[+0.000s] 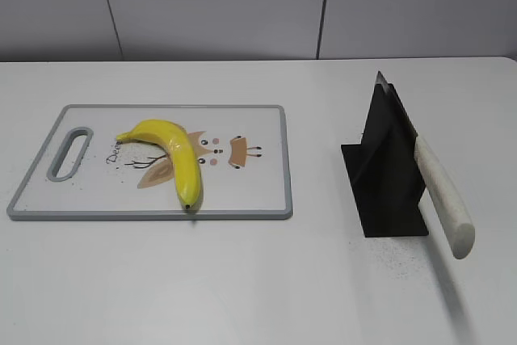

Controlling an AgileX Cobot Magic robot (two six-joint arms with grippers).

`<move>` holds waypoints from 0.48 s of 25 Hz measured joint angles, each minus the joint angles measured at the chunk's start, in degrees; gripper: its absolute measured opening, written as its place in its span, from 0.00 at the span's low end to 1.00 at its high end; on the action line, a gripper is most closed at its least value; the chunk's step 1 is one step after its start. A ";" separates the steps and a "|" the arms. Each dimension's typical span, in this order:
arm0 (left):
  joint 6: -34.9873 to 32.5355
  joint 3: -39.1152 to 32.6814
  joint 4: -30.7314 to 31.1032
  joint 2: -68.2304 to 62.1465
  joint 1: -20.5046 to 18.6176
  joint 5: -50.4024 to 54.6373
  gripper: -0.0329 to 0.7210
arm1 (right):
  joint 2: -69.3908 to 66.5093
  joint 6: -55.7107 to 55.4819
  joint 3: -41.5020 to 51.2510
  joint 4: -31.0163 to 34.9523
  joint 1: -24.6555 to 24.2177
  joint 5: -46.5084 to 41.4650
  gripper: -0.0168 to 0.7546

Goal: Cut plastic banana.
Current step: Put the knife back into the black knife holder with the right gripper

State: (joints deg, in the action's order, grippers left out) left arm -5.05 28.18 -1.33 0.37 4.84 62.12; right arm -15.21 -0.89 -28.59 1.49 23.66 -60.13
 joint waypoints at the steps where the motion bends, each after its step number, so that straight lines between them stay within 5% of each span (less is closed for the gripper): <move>1: 0.00 0.00 0.00 0.00 0.00 0.00 0.76 | 1.73 0.00 0.00 0.00 0.00 0.00 0.80; 12: 0.00 0.00 0.00 0.00 0.00 0.00 0.76 | 15.35 0.00 0.00 -0.08 0.00 -0.12 0.79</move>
State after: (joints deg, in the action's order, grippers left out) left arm -5.05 28.18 -1.33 0.37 4.84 62.12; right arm 0.14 -0.89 -28.59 1.42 23.66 -60.25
